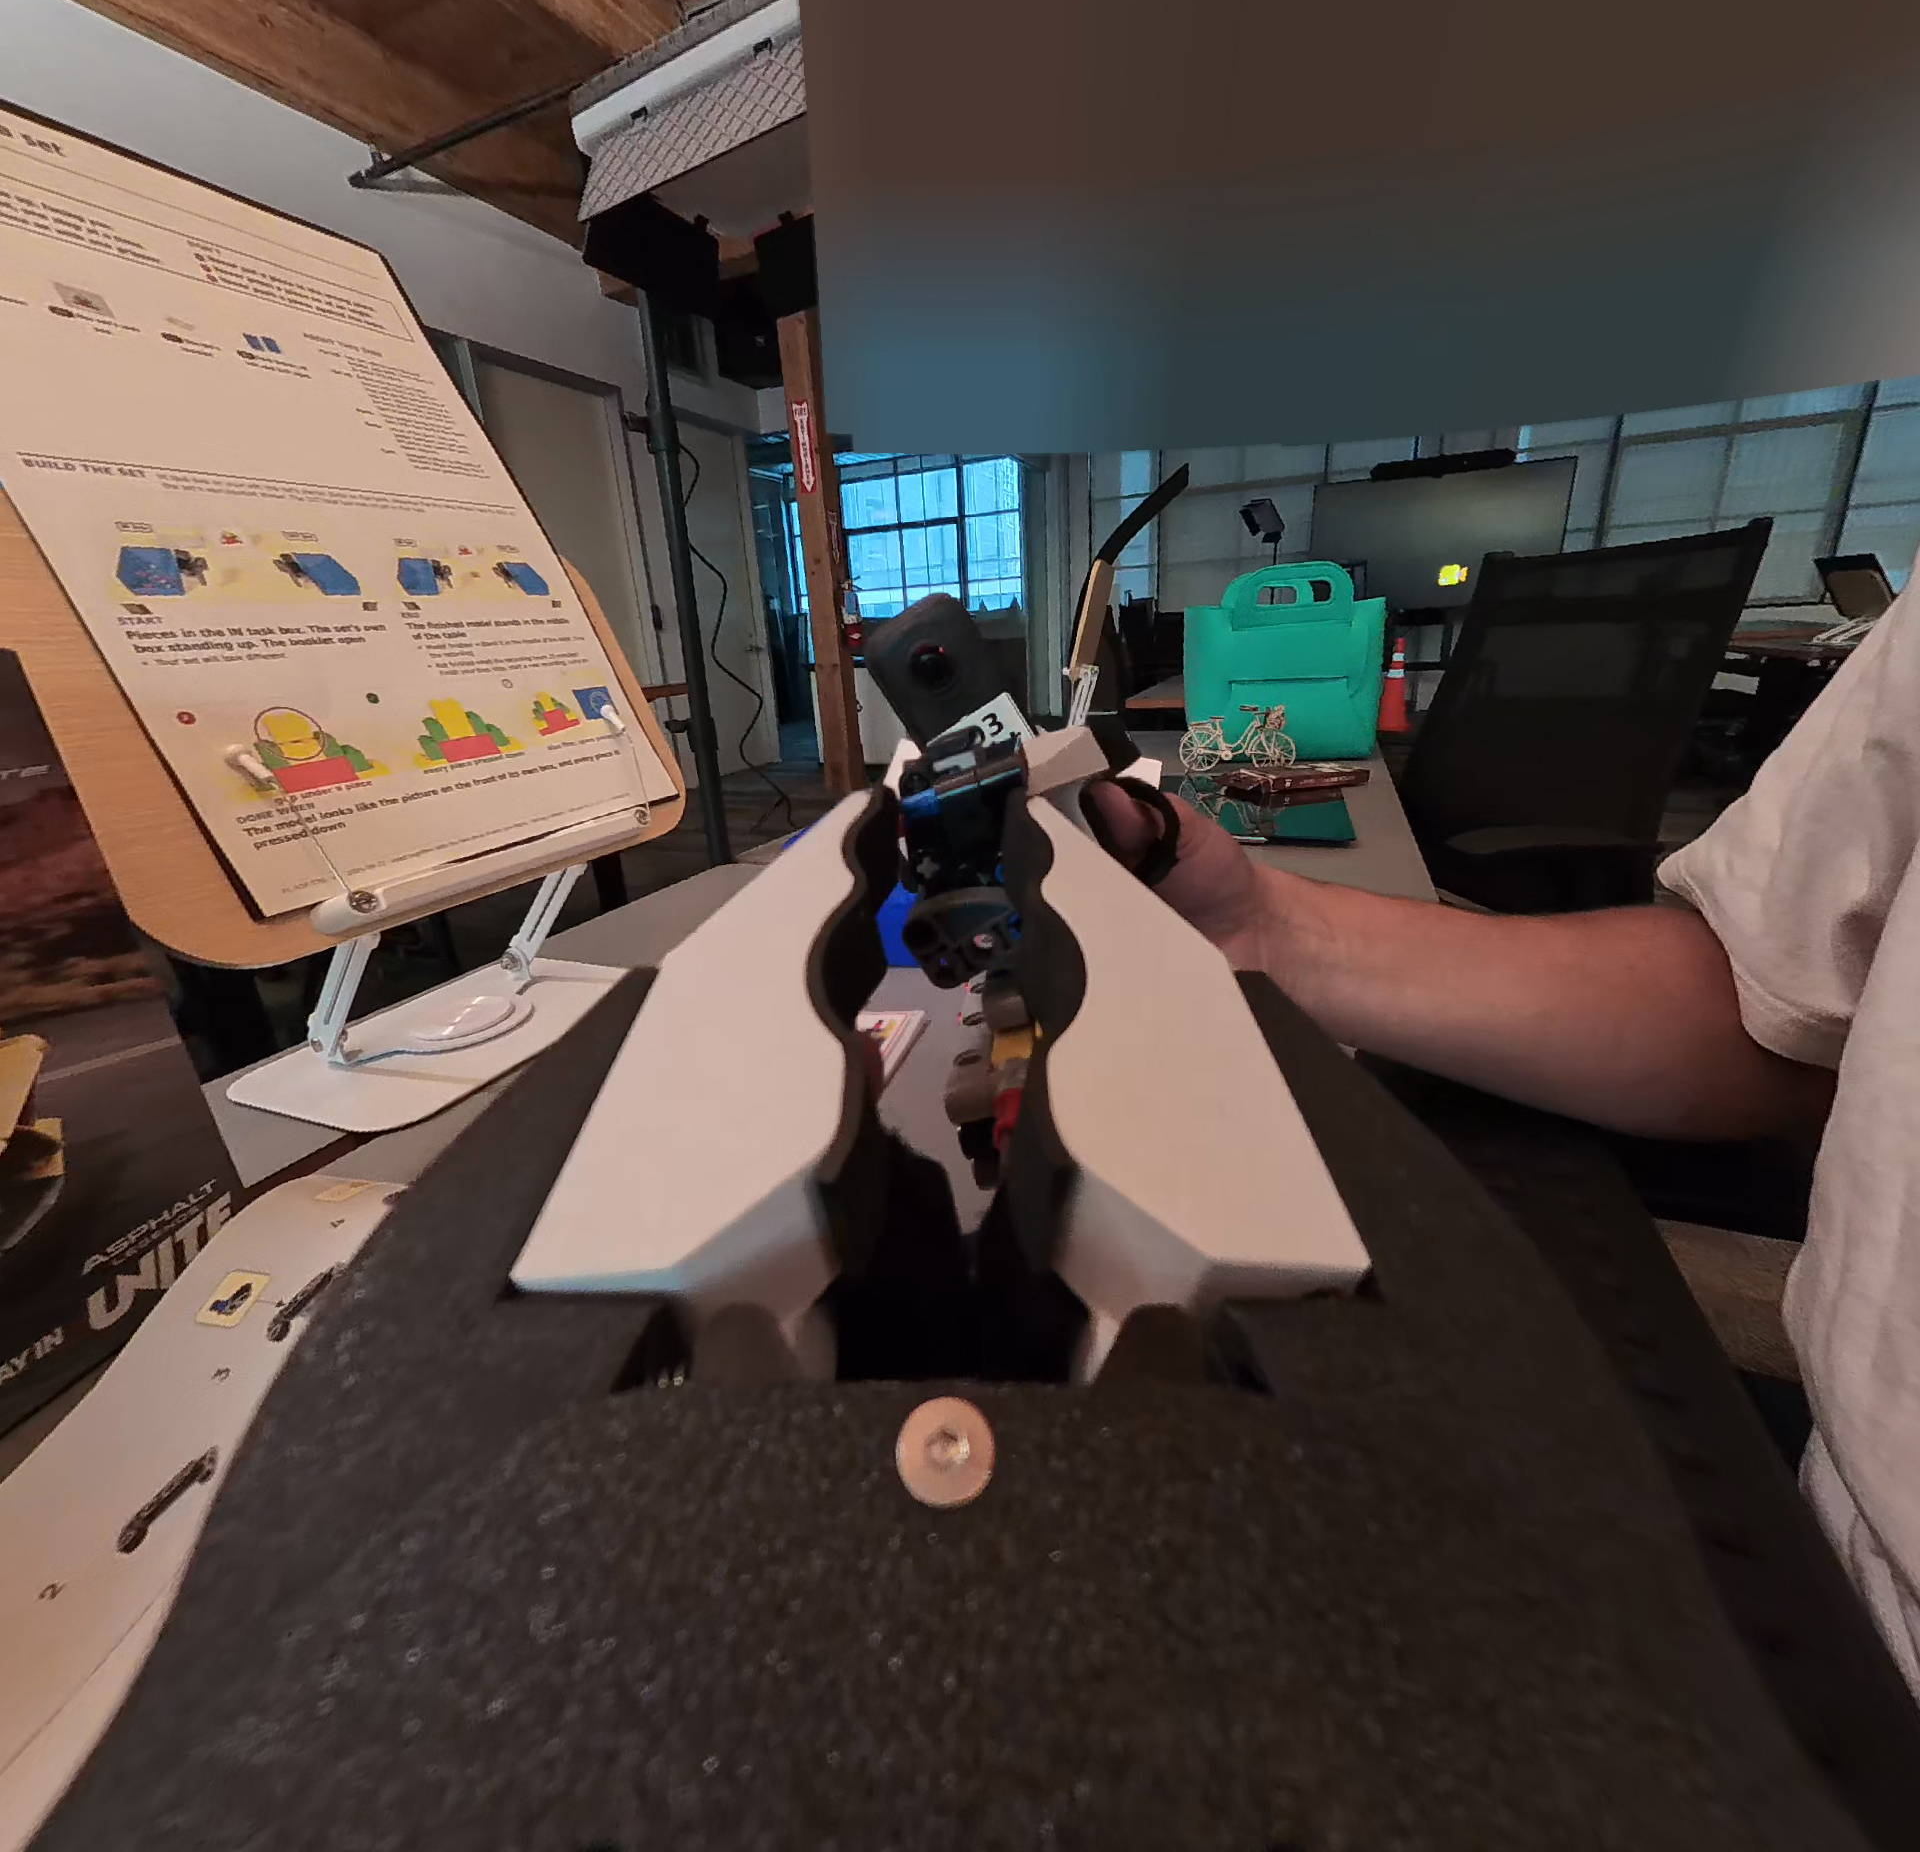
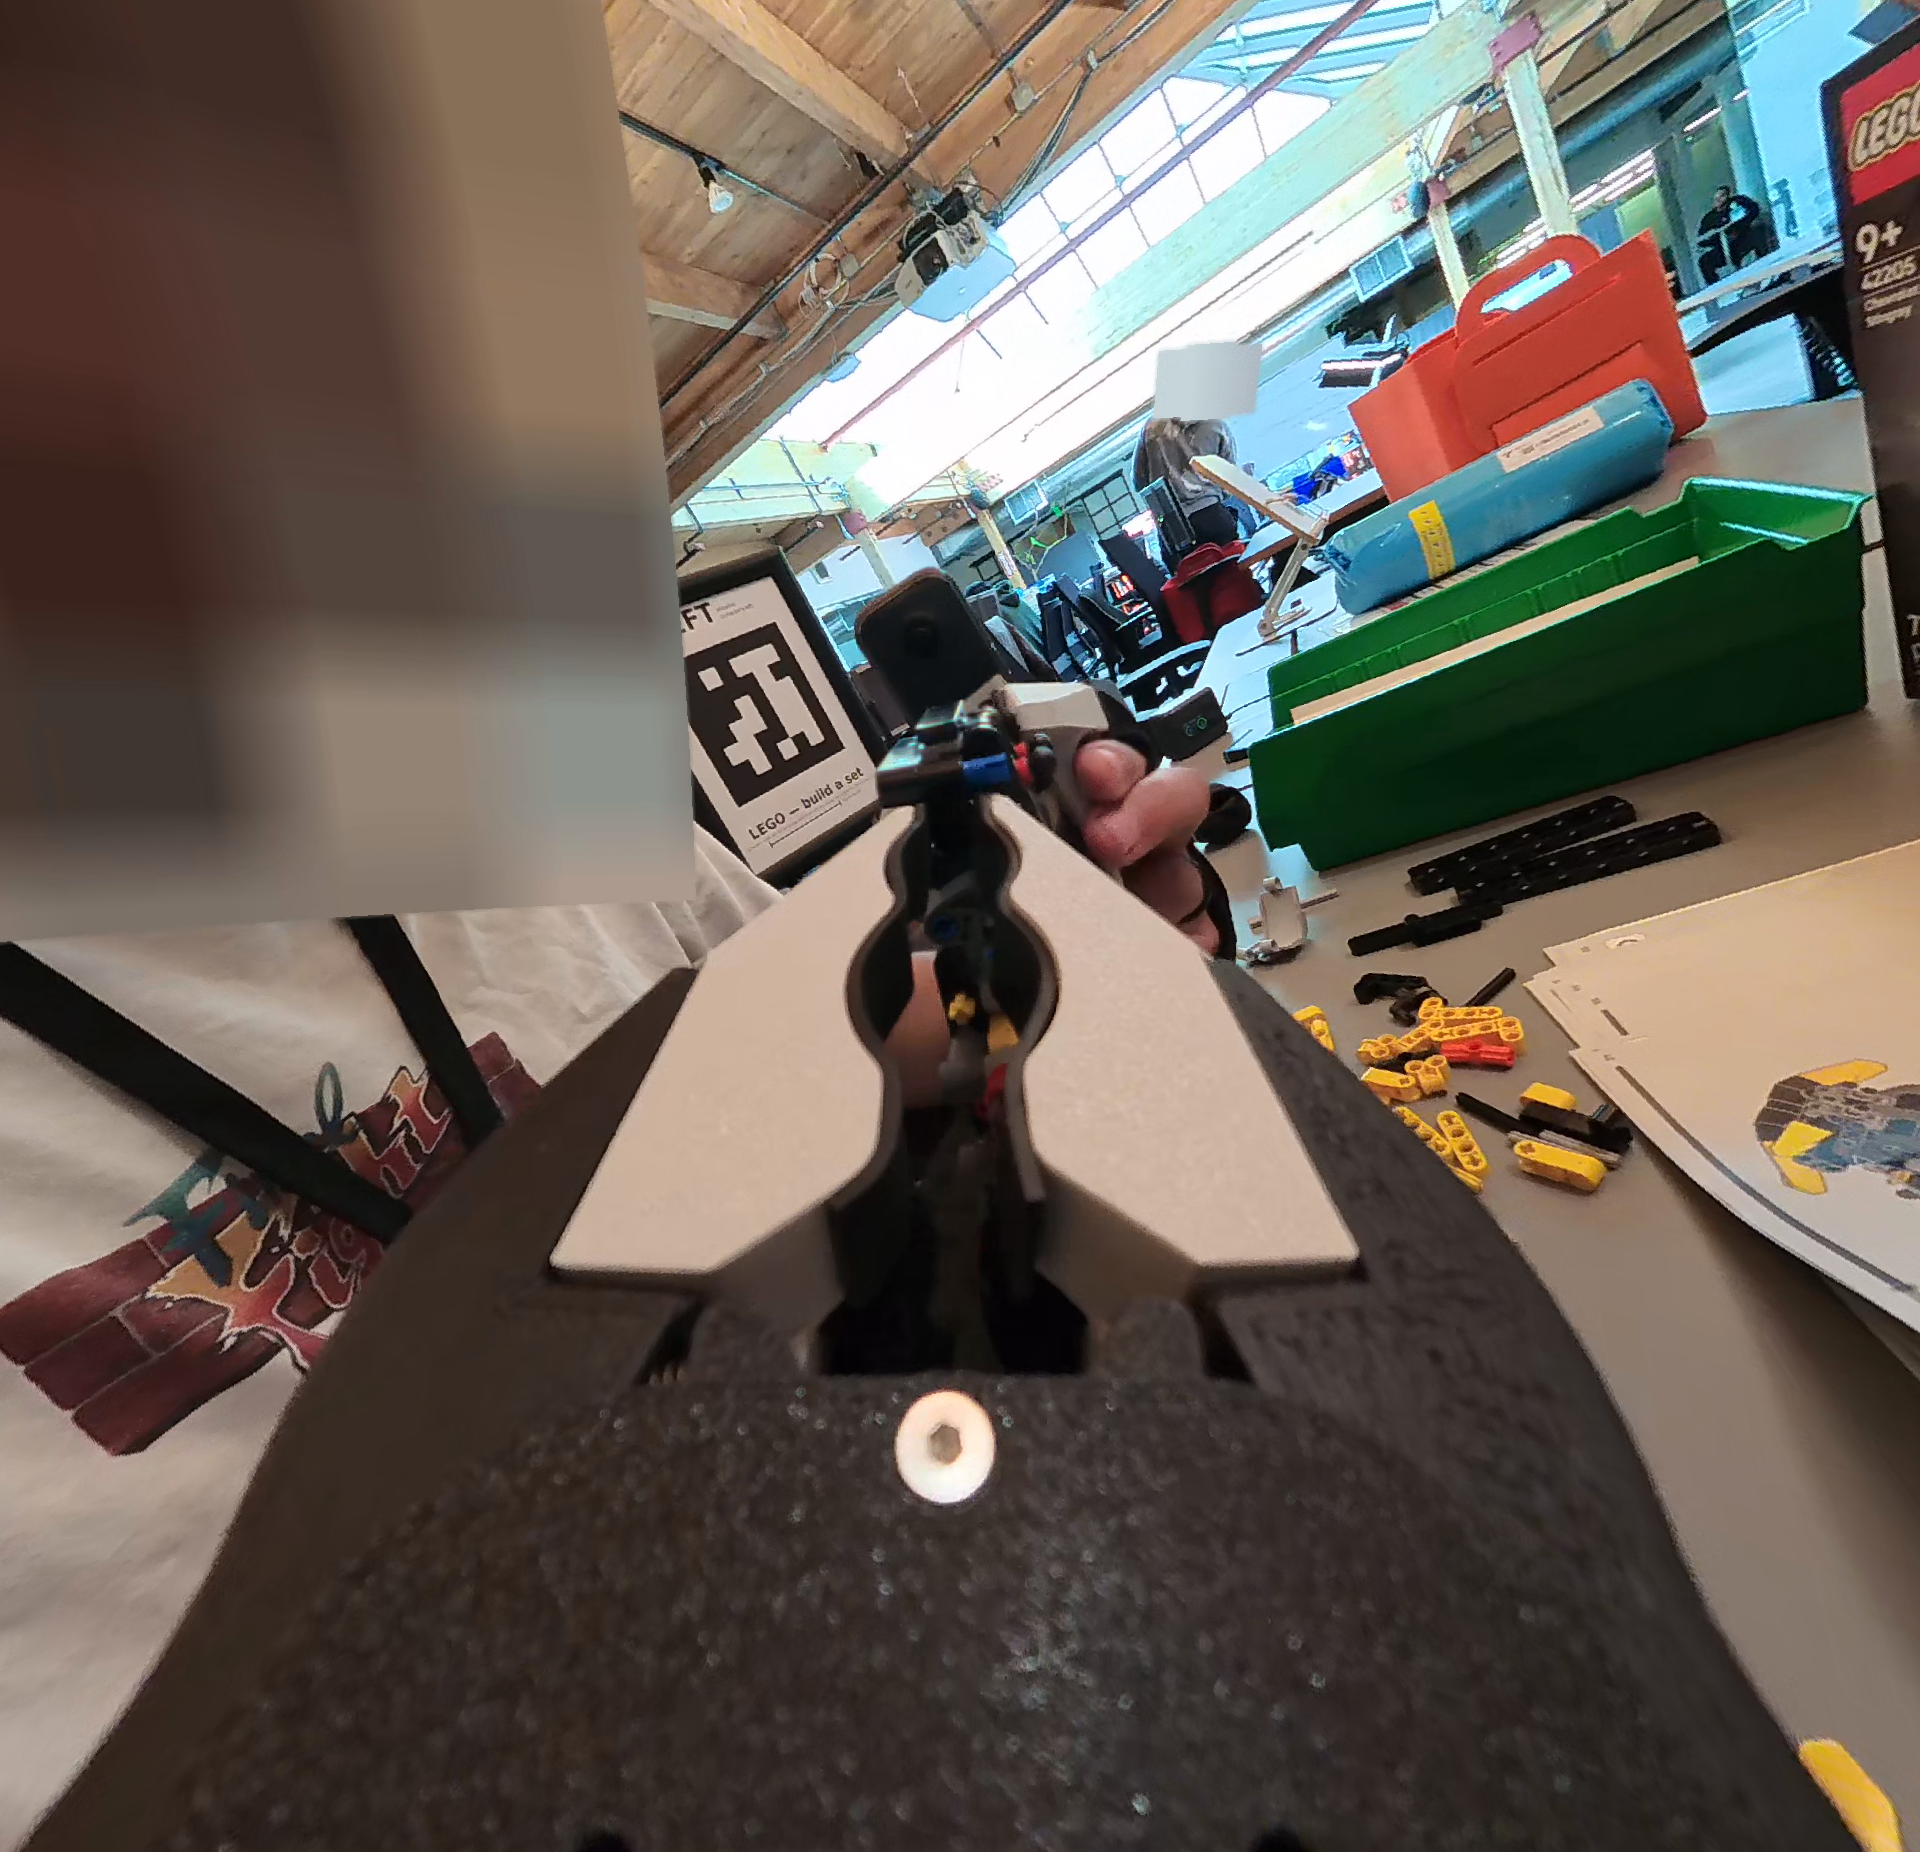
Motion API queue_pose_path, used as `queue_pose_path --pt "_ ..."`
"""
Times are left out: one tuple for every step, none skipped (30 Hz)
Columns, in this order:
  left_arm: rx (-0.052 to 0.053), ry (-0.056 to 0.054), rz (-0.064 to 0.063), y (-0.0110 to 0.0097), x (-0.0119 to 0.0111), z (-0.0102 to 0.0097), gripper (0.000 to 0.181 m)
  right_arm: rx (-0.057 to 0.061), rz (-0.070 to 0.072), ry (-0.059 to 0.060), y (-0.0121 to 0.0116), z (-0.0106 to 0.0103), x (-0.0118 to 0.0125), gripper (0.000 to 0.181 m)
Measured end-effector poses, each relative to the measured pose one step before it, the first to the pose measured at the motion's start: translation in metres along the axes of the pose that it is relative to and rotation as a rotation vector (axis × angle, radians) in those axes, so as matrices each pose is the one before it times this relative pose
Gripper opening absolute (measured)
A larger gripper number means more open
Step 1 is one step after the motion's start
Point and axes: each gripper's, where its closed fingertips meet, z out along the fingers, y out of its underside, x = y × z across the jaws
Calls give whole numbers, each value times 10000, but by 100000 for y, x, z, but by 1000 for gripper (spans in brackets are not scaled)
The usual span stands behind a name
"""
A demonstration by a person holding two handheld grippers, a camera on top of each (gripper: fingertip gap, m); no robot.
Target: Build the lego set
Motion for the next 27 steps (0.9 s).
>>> queue_pose_path --pt "43 17 29 2 27 0 17 -40 -28 -7 14 -2 -49 7" --pt "35 72 -32 -24 62 -9 17 -43 -22 -29 17 27 -86 7" --pt "25 73 -68 -9 39 -23 17 -15 -25 -5 5 29 -46 7" --pt "18 65 -45 -7 22 -17 16 -13 6 3 18 24 -25 7" --pt "35 67 4 -33 59 -31 16 -7 -14 -45 12 38 -77 7" --pt "40 31 18 -44 30 -38 16 -9 -35 -31 6 53 -81 7" --pt "24 -10 3 -41 -18 -43 16 -13 -36 -10 16 50 -59 7" --pt "14 5 -10 -21 3 -31 17 -28 11 6 -4 44 -14 7" --pt "9 12 -14 5 -24 -17 16 -24 66 15 -18 21 25 7" --pt "-2 17 -23 13 -10 -12 16 -12 63 15 -20 4 47 7" --pt "7 60 -31 -15 84 -14 16 -14 55 -72 19 35 -73 7" --pt "-4 42 -31 -28 68 -13 16 -3 16 -46 -1 17 -56 7" --pt "-17 4 -12 -9 32 -13 16 6 23 -6 6 9 -5 7" --pt "-13 19 -36 -4 51 -13 16 -8 64 -44 10 19 -49 7" --pt "-14 21 -50 2 33 -4 16 -15 57 -34 20 14 -31 7" --pt "-17 -6 -36 25 -23 -11 16 -6 50 20 -17 -4 36 7" --pt "4 39 -70 -6 44 -6 15 -14 9 -50 24 29 -63 7" --pt "7 40 -87 -20 36 -1 15 -14 -21 -52 14 17 -96 7" --pt "-22 -52 -23 35 -106 -5 15 32 -49 110 -52 -34 150 7" --pt "-6 -8 -10 27 -73 -18 15 -13 -77 69 -4 17 56 7" --pt "11 47 -95 -4 -37 -34 15 -71 -227 102 14 44 -22 7" --pt "-40 -63 -96 46 -211 -32 15 -47 -459 354 -48 16 252 7" --pt "-44 -67 -33 64 -221 -60 16 -112 -508 429 -23 -7 375 7" --pt "-23 58 -4 -6 -18 -76 16 -186 -439 217 4 61 25 8" --pt "-37 33 50 -3 -20 -72 16 -112 -409 448 -21 53 366 16" --pt "-35 -27 53 9 -66 -55 16 -11 -411 430 -63 -16 431 22" --pt "-2 62 -43 -9 57 -7 16 3 -357 141 -59 -17 56 25"
